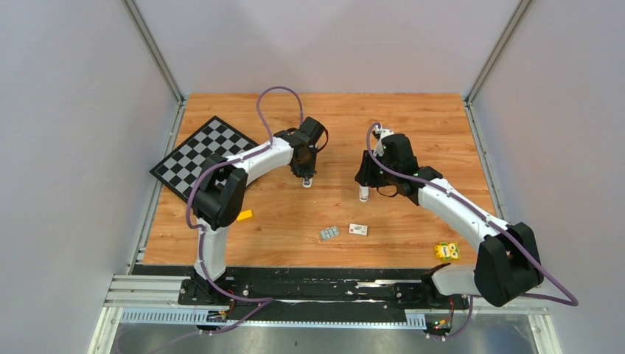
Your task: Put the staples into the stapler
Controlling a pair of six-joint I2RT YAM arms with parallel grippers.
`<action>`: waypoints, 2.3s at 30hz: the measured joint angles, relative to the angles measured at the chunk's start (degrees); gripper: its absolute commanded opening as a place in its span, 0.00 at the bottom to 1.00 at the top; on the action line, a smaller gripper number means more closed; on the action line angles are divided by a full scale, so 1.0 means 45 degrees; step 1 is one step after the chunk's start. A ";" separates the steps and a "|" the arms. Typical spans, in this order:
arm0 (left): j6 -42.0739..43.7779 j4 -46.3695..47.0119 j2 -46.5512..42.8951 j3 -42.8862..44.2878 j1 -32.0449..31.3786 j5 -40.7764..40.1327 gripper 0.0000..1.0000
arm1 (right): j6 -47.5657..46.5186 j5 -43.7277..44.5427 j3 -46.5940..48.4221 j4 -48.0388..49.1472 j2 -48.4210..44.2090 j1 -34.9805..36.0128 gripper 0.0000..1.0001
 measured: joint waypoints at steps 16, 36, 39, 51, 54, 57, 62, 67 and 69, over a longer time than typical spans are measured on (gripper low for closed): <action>0.0087 0.2103 -0.1486 -0.1909 0.0087 0.0321 0.37 | 0.0291 -0.0228 0.1307 0.0393 0.1496 -0.0005 0.38; 0.0806 0.5314 -0.2074 -0.4804 0.0534 0.1350 0.25 | 0.1311 -0.3157 0.8301 0.2351 0.9078 -0.0330 0.50; 0.0845 0.5489 -0.2147 -0.4945 0.0636 0.1467 0.25 | 0.1336 -0.3604 0.8884 0.2492 0.9583 -0.0345 0.51; 0.1141 0.5625 -0.2147 -0.4969 0.0670 0.1545 0.24 | 0.1171 -0.5226 1.0054 0.2404 1.0627 -0.0389 0.46; 0.1156 0.5634 -0.2147 -0.4969 0.0670 0.1545 0.24 | 0.0957 -0.5557 1.0146 0.2273 1.0807 -0.0393 0.39; 0.1200 0.5625 -0.2147 -0.4969 0.0675 0.1540 0.24 | 0.0748 -0.5999 1.0146 0.2171 1.0836 -0.0393 0.38; 0.1243 0.5615 -0.2147 -0.4969 0.0675 0.1554 0.24 | 0.0296 -0.6640 0.9918 0.2409 1.0763 -0.0418 0.40; 0.1248 0.5654 -0.2147 -0.4964 0.0680 0.1569 0.24 | -0.0180 -0.7155 0.9190 0.2123 1.0210 -0.0311 0.42; 0.1248 0.5668 -0.2147 -0.4964 0.0680 0.1564 0.24 | -0.0311 -0.7203 0.8801 0.2064 0.9972 -0.0223 0.43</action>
